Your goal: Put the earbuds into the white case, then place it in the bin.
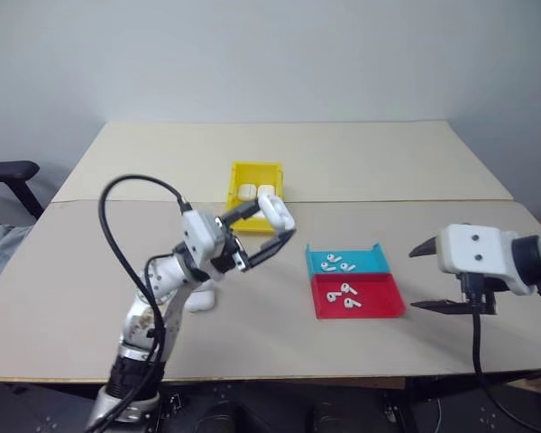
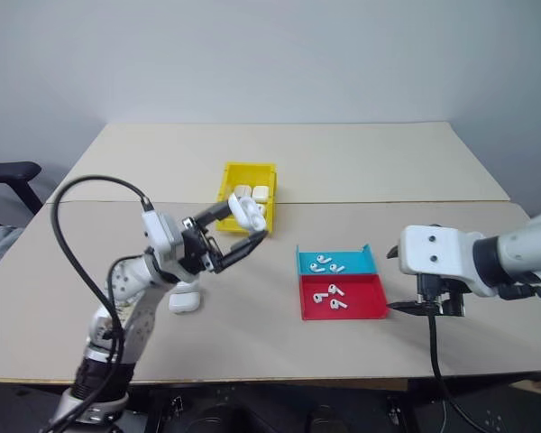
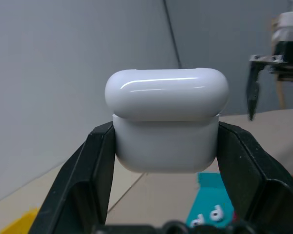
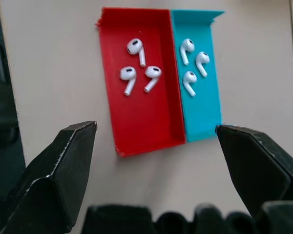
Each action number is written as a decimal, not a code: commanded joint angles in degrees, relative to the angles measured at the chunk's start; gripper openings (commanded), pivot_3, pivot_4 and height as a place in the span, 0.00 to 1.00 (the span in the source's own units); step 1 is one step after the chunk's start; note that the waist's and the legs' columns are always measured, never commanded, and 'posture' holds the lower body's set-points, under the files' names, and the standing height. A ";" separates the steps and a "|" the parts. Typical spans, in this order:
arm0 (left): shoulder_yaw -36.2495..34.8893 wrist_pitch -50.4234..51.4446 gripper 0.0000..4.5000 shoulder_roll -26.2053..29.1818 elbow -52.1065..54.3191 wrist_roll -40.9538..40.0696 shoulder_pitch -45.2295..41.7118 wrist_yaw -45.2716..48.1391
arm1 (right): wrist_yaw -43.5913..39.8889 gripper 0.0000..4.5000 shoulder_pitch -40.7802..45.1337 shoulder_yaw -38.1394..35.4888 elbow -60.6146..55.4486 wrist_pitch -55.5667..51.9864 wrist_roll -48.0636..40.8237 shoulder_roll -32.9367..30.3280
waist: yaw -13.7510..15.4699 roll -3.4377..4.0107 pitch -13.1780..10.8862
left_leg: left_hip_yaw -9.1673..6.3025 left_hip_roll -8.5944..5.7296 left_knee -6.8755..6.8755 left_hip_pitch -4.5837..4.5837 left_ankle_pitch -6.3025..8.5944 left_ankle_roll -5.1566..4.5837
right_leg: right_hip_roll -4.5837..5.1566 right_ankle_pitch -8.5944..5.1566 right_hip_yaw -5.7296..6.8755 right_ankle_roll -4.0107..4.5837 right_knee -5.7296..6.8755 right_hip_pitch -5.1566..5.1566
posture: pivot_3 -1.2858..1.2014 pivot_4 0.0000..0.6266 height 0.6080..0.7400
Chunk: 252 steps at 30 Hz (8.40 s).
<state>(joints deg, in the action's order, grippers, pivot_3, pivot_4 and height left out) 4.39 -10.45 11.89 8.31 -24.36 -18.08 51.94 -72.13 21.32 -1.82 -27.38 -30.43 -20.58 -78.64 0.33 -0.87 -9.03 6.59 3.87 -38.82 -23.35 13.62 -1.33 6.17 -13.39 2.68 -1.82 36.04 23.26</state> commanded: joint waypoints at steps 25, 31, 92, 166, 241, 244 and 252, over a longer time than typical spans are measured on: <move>0.21 -16.24 0.62 2.92 -5.91 -3.21 7.53 15.02 | -2.88 0.68 19.83 33.12 2.21 -9.75 23.06 18.14 | 0.10 0.08 0.05 | -0.05 0.05 -0.03 -0.15 0.02 -0.03 | 0.00 0.00 0.05 0.01 0.06 0.20 | 0.52 0.24 1.00; 0.60 -15.62 0.62 3.95 -5.13 -1.97 8.52 13.46 | -2.78 0.55 19.86 34.35 4.84 -9.80 25.59 20.55 | 0.05 0.08 0.05 | -0.05 0.05 -0.03 -0.17 0.02 -0.03 | 0.00 0.00 0.05 0.01 0.06 0.23 | 0.52 0.24 1.00; 3.02 -12.78 0.62 6.58 -2.00 1.28 9.68 5.91 | -3.66 0.34 18.05 33.94 11.19 -7.78 31.62 25.59 | 0.04 0.09 0.05 | 0.07 0.06 -0.01 -0.42 0.01 -0.02 | 0.00 0.01 0.08 0.02 0.10 0.49 | 0.52 0.24 1.00; 3.08 10.57 0.62 4.93 11.15 -16.11 -2.12 10.40 | 3.30 0.21 10.66 -3.54 4.32 22.39 -17.47 50.26 | 0.25 0.21 0.13 | 0.07 0.10 0.05 -0.47 -0.08 0.11 | -0.16 0.07 0.00 0.03 0.15 0.57 | 0.52 0.24 1.00; 2.17 -6.81 0.62 11.77 2.67 3.36 12.62 9.15 | -13.56 0.50 44.83 33.68 66.93 42.82 39.35 40.67 | -0.95 0.27 0.12 | 0.40 0.17 0.08 -0.66 -0.09 0.12 | -0.13 0.09 -0.11 0.10 0.20 0.94 | 0.52 0.24 1.00; 2.37 -6.87 0.62 11.76 2.63 3.51 12.49 8.98 | -14.40 0.50 44.51 33.38 67.52 44.39 38.95 41.09 | -1.02 0.28 0.12 | 0.40 0.17 0.07 -0.65 -0.09 0.12 | -0.13 0.09 -0.11 0.10 0.21 0.94 | 0.52 0.24 1.00; 2.91 -6.93 0.62 11.80 2.71 3.91 12.21 8.44 | -13.71 0.50 44.59 33.67 70.21 46.91 39.84 42.22 | -1.03 0.28 0.13 | 0.41 0.18 0.08 -0.64 -0.09 0.13 | -0.13 0.09 -0.11 0.10 0.20 0.93 | 0.52 0.24 1.00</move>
<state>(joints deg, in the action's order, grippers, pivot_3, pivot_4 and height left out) 7.30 -16.27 23.46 8.59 -20.35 -5.66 60.79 -85.68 64.57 33.05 42.71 15.37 19.14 -36.41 -0.70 -0.59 -8.90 7.01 4.04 -38.75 -23.99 13.53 -1.20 6.04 -13.31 2.57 -1.71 36.25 24.20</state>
